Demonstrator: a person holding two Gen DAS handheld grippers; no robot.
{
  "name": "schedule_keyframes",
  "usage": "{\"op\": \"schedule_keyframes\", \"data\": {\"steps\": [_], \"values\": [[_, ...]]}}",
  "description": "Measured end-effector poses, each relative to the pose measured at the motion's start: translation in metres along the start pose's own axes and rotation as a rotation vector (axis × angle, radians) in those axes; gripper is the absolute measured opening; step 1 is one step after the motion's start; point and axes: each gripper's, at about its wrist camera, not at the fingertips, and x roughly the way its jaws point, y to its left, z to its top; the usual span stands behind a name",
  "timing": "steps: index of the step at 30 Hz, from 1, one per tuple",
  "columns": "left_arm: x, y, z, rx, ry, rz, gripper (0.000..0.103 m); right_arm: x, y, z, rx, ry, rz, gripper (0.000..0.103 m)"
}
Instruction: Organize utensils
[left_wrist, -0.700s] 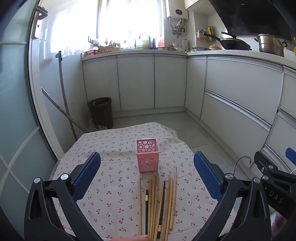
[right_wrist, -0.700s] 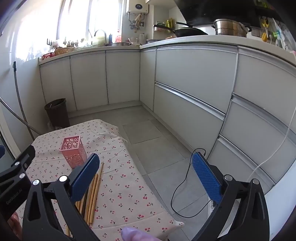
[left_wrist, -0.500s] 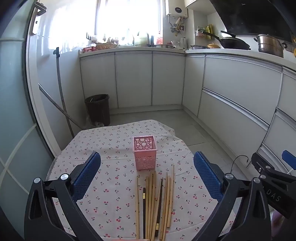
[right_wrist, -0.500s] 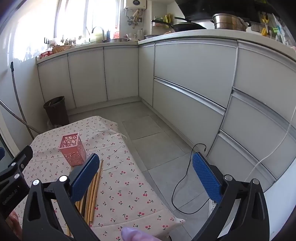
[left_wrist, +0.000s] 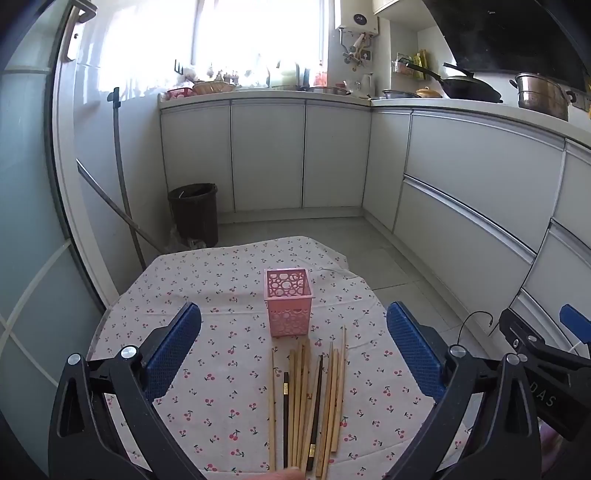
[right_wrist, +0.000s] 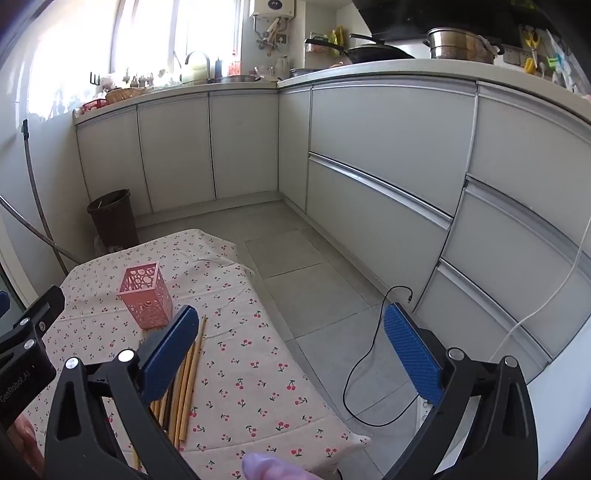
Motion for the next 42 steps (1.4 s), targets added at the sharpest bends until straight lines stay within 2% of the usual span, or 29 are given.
{"op": "schedule_keyframes", "data": {"steps": [42], "values": [[0.0047,0.0023,-0.0036,0.018,0.022,0.014,0.096,0.0020,0.0065,-0.0029,-0.025,-0.003,-0.004,0.098]]}}
